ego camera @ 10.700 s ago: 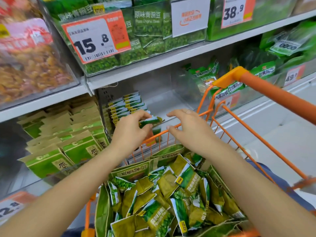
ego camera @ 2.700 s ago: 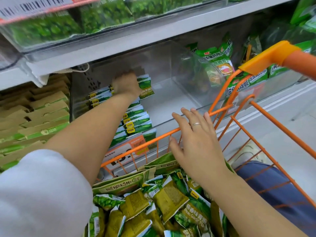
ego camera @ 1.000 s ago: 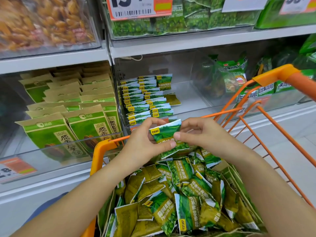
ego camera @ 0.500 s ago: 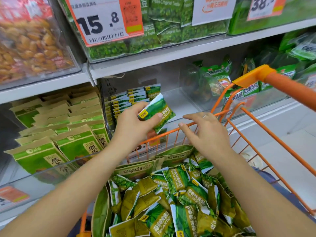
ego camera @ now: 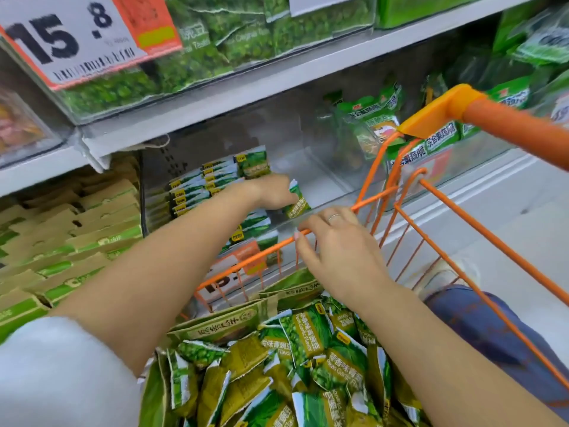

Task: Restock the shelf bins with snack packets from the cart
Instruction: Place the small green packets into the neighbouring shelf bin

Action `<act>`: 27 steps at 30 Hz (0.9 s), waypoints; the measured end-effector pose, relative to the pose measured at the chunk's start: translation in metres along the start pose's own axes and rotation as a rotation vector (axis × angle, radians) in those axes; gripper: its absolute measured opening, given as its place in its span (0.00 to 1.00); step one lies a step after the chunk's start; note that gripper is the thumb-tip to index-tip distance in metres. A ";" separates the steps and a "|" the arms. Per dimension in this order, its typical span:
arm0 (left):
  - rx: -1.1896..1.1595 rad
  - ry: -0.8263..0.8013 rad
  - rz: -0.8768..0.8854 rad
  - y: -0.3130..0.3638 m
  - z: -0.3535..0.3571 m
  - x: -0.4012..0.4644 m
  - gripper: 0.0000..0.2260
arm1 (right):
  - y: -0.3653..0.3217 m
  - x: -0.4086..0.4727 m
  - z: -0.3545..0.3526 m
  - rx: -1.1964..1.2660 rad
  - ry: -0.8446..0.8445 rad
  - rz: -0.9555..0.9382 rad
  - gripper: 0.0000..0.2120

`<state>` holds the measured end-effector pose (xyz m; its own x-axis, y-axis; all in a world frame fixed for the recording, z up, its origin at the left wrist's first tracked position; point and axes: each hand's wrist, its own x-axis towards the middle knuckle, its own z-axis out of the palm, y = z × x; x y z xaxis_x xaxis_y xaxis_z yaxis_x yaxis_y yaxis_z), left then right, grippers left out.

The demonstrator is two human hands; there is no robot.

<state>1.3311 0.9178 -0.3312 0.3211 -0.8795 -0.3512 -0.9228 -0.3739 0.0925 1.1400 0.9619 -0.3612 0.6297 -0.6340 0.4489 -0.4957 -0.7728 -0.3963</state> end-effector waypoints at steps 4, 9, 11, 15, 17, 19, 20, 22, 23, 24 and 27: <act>0.003 -0.075 -0.009 0.001 0.005 0.000 0.15 | -0.001 0.000 0.002 0.010 0.025 -0.002 0.21; -0.009 -0.004 -0.051 -0.003 0.014 0.001 0.07 | -0.003 0.000 0.001 0.039 0.007 0.011 0.22; -0.003 0.090 -0.087 -0.004 0.012 0.003 0.09 | -0.003 0.000 0.001 0.043 0.010 0.016 0.21; 0.130 0.321 -0.168 -0.009 0.003 0.006 0.14 | -0.001 -0.001 0.002 0.048 -0.001 0.013 0.22; 0.257 0.396 -0.239 -0.015 -0.002 0.009 0.16 | -0.001 -0.001 0.001 0.054 -0.010 0.013 0.22; 0.314 0.433 -0.310 -0.025 -0.003 0.014 0.19 | -0.001 0.000 0.001 0.056 -0.013 0.012 0.23; 0.306 0.455 -0.331 -0.030 -0.003 0.016 0.20 | -0.001 0.000 0.001 0.053 -0.013 0.011 0.23; 0.271 0.516 -0.333 -0.038 -0.002 0.020 0.19 | -0.001 -0.001 0.000 0.045 -0.022 0.012 0.23; 0.263 0.545 -0.315 -0.042 -0.002 0.022 0.18 | -0.002 -0.001 0.000 0.041 -0.032 0.013 0.23; 0.265 0.566 -0.294 -0.044 -0.002 0.023 0.17 | -0.002 -0.001 -0.001 0.039 -0.040 0.014 0.23; 0.283 0.606 -0.247 -0.050 -0.005 0.025 0.15 | -0.002 -0.001 -0.001 0.044 -0.047 0.013 0.23</act>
<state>1.3867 0.9128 -0.3405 0.5136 -0.8187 0.2566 -0.8014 -0.5646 -0.1975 1.1401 0.9637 -0.3600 0.6509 -0.6414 0.4061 -0.4782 -0.7619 -0.4369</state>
